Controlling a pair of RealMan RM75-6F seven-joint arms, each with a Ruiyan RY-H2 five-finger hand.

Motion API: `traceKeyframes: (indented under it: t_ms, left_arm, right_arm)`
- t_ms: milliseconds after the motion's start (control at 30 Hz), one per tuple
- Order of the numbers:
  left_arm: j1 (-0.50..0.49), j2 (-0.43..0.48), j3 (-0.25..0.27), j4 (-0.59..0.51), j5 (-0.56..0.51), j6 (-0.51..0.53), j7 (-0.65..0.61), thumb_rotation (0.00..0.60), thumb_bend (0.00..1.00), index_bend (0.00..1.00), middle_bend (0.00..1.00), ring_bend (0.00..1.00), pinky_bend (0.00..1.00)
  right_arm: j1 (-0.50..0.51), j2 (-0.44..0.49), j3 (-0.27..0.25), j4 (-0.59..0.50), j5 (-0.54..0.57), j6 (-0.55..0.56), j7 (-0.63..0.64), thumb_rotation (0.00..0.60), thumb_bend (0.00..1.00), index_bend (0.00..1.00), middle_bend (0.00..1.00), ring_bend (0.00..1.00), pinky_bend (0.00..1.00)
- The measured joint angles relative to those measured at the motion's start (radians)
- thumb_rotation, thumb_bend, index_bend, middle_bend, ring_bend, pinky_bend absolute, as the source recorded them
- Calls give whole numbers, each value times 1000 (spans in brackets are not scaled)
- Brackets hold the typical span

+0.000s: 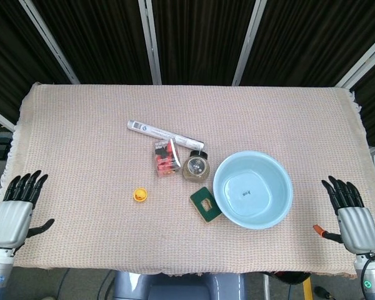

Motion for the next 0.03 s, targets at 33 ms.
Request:
traceKeyframes:
  t_ms: [33]
  left_arm:
    - [15, 7, 6, 14, 11, 7, -31, 600, 141, 0, 0, 0, 0]
  right_arm:
    - [0, 0, 0, 1, -1, 1, -1, 600, 48, 25, 0, 0, 31]
